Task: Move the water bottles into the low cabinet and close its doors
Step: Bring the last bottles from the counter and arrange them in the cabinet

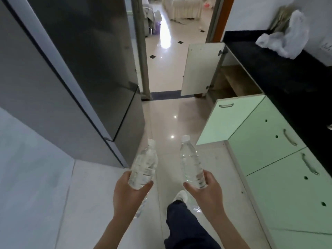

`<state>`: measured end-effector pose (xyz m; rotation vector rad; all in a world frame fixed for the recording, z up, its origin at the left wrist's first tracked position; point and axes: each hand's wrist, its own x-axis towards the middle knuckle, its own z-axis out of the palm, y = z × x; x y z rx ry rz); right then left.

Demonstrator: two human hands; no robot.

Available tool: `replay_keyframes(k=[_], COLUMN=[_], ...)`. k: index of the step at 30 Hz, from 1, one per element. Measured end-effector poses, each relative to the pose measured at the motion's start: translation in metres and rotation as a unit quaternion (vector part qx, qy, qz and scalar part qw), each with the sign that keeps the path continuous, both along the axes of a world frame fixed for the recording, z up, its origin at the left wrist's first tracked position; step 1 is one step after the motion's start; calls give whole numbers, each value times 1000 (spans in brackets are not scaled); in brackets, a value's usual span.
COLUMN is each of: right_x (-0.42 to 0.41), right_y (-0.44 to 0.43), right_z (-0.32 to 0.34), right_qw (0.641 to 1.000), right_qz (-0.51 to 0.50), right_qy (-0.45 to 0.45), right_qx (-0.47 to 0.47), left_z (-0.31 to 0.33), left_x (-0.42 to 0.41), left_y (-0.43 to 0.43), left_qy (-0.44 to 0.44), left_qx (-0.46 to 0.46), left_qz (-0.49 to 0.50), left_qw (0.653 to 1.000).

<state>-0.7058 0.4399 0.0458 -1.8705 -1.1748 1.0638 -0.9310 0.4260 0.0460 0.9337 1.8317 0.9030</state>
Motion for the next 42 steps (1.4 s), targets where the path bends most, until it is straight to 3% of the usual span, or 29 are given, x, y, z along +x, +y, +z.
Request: replay_keyframes(k=[9, 16, 24, 33, 42], right_x=[11, 20, 13, 13, 54], right_y=[217, 340, 477, 651, 763], right_z=[-4, 6, -24, 8, -17], right_qw=[999, 999, 999, 984, 969], right_qz=[44, 23, -47, -167, -247], right_qy=[-5, 13, 1, -9, -23], right_qx=[27, 42, 18, 60, -5], left_z=[13, 25, -14, 16, -20], left_x=[18, 18, 10, 12, 68], left_y=[205, 346, 505, 753, 889], left_qy=[100, 99, 102, 95, 83], left_qx=[41, 67, 58, 135, 76], left_qz=[9, -7, -70, -201, -278], left_qw=[994, 993, 991, 966, 954])
